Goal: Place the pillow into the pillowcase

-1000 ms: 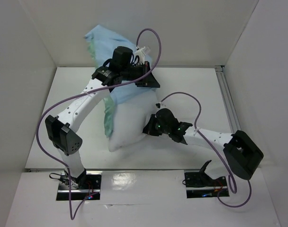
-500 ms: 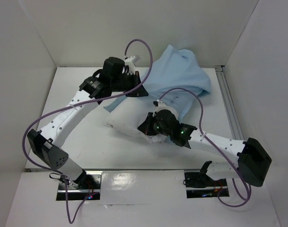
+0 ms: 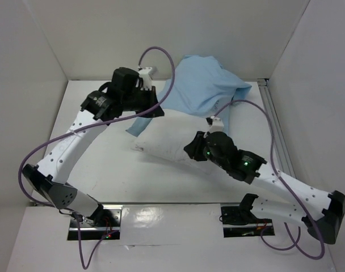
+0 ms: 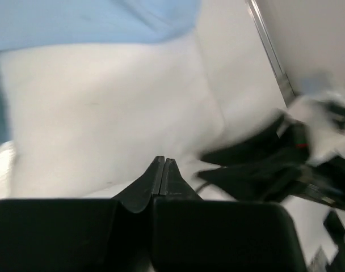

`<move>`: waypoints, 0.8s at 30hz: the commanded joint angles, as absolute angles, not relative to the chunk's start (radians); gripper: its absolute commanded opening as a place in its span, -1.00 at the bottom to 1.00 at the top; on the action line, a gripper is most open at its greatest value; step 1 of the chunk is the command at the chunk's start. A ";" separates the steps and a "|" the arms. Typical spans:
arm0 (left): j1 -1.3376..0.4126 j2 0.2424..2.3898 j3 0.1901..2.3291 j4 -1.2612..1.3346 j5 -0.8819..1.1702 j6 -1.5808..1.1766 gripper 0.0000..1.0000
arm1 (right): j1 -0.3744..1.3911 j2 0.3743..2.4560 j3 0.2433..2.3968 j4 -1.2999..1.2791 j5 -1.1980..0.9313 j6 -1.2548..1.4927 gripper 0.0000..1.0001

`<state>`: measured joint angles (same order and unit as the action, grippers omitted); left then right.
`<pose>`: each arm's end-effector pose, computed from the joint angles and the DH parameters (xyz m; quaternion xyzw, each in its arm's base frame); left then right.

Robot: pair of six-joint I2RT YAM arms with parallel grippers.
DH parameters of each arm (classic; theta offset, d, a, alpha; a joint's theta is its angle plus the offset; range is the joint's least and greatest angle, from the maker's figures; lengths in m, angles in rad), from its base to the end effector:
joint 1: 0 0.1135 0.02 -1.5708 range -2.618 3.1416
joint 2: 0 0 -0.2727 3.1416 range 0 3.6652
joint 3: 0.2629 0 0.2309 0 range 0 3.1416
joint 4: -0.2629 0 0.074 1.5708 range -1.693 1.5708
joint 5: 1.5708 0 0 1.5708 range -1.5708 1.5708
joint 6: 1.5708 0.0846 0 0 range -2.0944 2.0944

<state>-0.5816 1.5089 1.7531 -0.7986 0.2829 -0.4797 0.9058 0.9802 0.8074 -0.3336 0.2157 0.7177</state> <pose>0.2686 -0.2048 0.4161 0.1126 0.8603 -0.3500 0.3532 0.1593 0.1738 0.2848 -0.0261 0.8580 0.3022 0.4145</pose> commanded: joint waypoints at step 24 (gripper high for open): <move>-0.075 1.687 1.110 -0.083 0.601 -0.561 0.55 | 0.907 1.873 1.784 -0.785 0.557 0.698 0.89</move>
<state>-0.0917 1.6188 1.0817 -0.2012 0.4278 -0.5365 0.9180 1.8389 1.7355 -0.7544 0.5236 0.6640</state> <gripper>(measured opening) 0.797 0.956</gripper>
